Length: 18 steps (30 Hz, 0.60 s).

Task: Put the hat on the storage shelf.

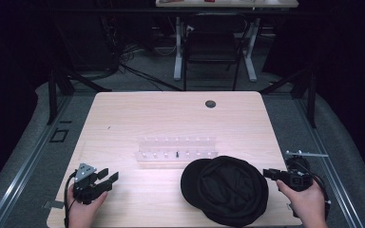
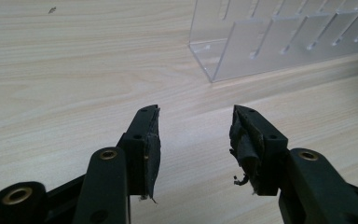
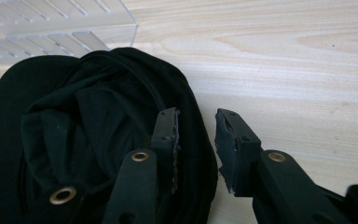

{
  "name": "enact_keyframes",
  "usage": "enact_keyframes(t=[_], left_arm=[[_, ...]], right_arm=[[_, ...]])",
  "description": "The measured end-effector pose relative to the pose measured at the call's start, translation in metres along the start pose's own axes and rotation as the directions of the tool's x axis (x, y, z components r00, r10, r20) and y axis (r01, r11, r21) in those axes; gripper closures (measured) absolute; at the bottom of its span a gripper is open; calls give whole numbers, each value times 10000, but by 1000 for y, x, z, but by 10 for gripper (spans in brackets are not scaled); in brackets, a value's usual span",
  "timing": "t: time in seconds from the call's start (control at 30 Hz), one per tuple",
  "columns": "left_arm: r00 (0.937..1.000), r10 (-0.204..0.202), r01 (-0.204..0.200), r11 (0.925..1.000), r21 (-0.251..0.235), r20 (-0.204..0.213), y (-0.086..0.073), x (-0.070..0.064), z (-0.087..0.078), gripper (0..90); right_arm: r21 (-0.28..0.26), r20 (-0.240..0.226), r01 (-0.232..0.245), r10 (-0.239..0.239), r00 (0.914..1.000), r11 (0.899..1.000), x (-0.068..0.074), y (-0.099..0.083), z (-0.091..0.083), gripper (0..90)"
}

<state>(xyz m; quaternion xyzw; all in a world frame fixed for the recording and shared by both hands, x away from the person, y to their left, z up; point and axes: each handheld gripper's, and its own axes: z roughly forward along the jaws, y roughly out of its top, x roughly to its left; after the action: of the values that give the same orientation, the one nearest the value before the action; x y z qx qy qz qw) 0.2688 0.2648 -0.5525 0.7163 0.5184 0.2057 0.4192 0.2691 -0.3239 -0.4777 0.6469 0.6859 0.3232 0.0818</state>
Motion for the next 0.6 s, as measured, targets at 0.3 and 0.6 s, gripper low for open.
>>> enact_keyframes(t=[0.3, 0.6], left_arm=[[9999, 113, -112, 9999, -73, 56, 0, -1, -3, 521], [9995, 256, -257, 9997, 24, 158, 0, -4, -1, 520]], right_arm=[[1038, 193, -40, 20, 9998, 9946, 6, 12, -1, 691], [2076, 552, -18, -99, 9984, 9782, 7, 10, 4, 686]])
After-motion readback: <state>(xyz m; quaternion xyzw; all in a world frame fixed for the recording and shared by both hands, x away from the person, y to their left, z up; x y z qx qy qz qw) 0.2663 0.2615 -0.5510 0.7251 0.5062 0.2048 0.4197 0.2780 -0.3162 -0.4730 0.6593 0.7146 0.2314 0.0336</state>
